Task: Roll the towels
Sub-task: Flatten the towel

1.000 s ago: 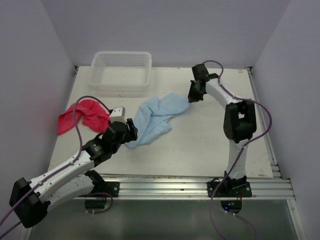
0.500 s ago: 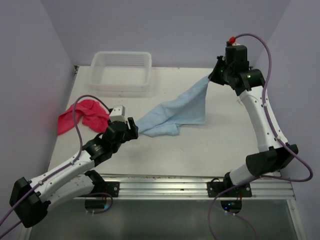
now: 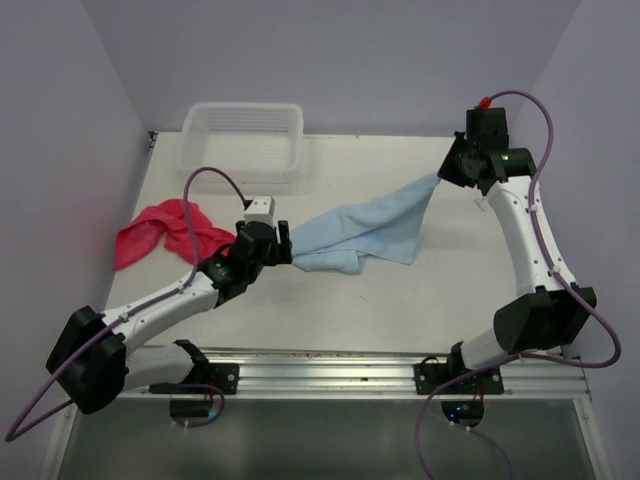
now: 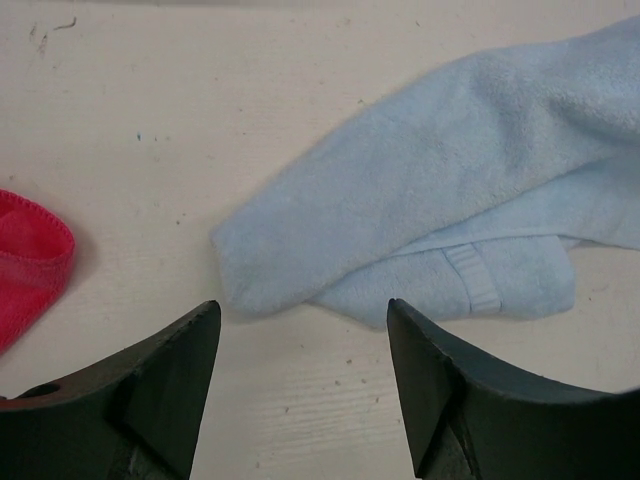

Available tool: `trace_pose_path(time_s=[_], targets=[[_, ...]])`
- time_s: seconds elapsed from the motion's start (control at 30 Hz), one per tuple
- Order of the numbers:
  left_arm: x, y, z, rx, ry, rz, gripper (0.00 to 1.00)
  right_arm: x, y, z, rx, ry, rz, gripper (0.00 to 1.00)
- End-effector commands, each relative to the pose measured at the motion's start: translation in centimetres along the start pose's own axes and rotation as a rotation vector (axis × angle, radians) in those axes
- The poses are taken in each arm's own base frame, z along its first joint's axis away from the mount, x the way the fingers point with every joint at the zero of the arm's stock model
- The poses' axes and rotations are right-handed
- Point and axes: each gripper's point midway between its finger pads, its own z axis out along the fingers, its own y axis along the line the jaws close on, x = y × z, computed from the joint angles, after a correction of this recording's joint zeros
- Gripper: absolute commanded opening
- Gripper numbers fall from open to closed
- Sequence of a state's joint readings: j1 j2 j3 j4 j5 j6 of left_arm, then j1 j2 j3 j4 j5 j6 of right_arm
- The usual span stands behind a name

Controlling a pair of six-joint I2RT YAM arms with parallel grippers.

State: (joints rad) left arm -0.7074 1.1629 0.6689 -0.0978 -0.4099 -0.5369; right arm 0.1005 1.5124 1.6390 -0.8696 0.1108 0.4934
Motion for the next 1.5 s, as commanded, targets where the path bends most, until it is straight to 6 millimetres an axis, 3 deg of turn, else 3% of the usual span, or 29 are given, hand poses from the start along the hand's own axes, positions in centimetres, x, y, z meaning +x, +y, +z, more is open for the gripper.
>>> trace_pose_path(time_s=[0.0, 0.17, 0.27, 0.33, 0.4, 0.43, 0.6, 0.73, 0.8, 0.87, 0.93, 0.97, 1.07, 1.1, 1.17, 1.2, 1.27, 1.3, 1.37, 1.4, 1.47], targets=[[-3.7, -0.8, 1.6, 0.037, -0.086, -0.031, 0.72, -2.7, 0.2, -2.6, -0.025, -0.091, 0.019, 0.00], [-5.7, 1.6, 4.0, 0.026, -0.099, -0.085, 0.73, -3.7, -0.3, -3.4, -0.015, -0.110, 0.023, 0.00], [-6.8, 0.4, 5.5, 0.074, -0.117, -0.053, 0.73, -3.8, 0.2, -3.6, -0.041, -0.109, 0.028, 0.00], [-6.0, -0.6, 7.4, 0.095, -0.061, -0.047, 0.73, -3.7, 0.5, -3.2, -0.055, -0.098, 0.036, 0.00], [-3.3, -0.6, 9.3, 0.079, 0.051, -0.050, 0.73, -3.3, 0.7, -2.8, -0.065, -0.076, 0.038, 0.00], [-3.1, -1.1, 9.8, 0.087, 0.075, -0.053, 0.73, -3.3, 0.8, -2.7, -0.069, -0.074, 0.040, 0.00], [1.4, -0.6, 10.9, 0.089, 0.192, -0.068, 0.68, -2.4, 0.7, -1.8, -0.067, -0.047, 0.034, 0.00], [3.2, 0.5, 10.8, 0.042, 0.234, -0.063, 0.61, -1.8, 1.0, -1.2, -0.086, -0.027, 0.042, 0.00], [3.8, 0.9, 10.6, 0.035, 0.242, -0.057, 0.54, -1.6, 1.0, -0.9, -0.091, -0.022, 0.045, 0.00], [3.6, 0.5, 10.6, 0.061, 0.226, -0.060, 0.28, -1.4, 1.2, -0.6, -0.099, -0.018, 0.049, 0.00], [3.5, -0.1, 10.5, 0.099, 0.225, -0.066, 0.17, -1.3, 1.1, -0.5, -0.097, -0.013, 0.055, 0.00], [3.5, -0.2, 10.5, 0.102, 0.225, -0.069, 0.02, -1.2, 1.1, -0.4, -0.095, -0.011, 0.055, 0.00], [1.3, -0.1, 10.0, 0.075, 0.182, -0.063, 0.00, -1.1, 1.8, -0.3, -0.128, 0.003, 0.059, 0.00], [-1.4, -0.4, 9.2, 0.075, 0.116, -0.066, 0.00, -1.4, 2.1, -0.3, -0.136, 0.001, 0.059, 0.00], [-4.7, 0.7, 8.1, 0.015, 0.034, -0.056, 0.00, -1.7, 2.9, 0.0, -0.163, 0.013, 0.065, 0.00], [-9.1, 0.7, 6.4, 0.006, -0.079, -0.078, 0.00, -2.0, 3.2, 0.1, -0.174, 0.012, 0.067, 0.00], [-12.2, 2.1, 4.6, -0.033, -0.130, -0.079, 0.00, -2.6, 3.9, 0.4, -0.195, 0.010, 0.072, 0.00], [-16.0, 2.1, 2.5, -0.029, -0.219, -0.100, 0.00, -3.4, 4.6, 0.5, -0.216, 0.004, 0.074, 0.00], [-19.2, 3.5, 0.2, -0.085, -0.289, -0.103, 0.00, -4.0, 5.3, 0.6, -0.239, 0.007, 0.077, 0.00], [-22.0, 3.6, -2.3, -0.088, -0.368, -0.119, 0.00, -4.8, 6.1, 0.4, -0.262, 0.006, 0.074, 0.00], [-23.7, 3.5, -4.6, -0.074, -0.421, -0.130, 0.00, -5.9, 6.7, -0.4, -0.281, -0.015, 0.076, 0.00]])
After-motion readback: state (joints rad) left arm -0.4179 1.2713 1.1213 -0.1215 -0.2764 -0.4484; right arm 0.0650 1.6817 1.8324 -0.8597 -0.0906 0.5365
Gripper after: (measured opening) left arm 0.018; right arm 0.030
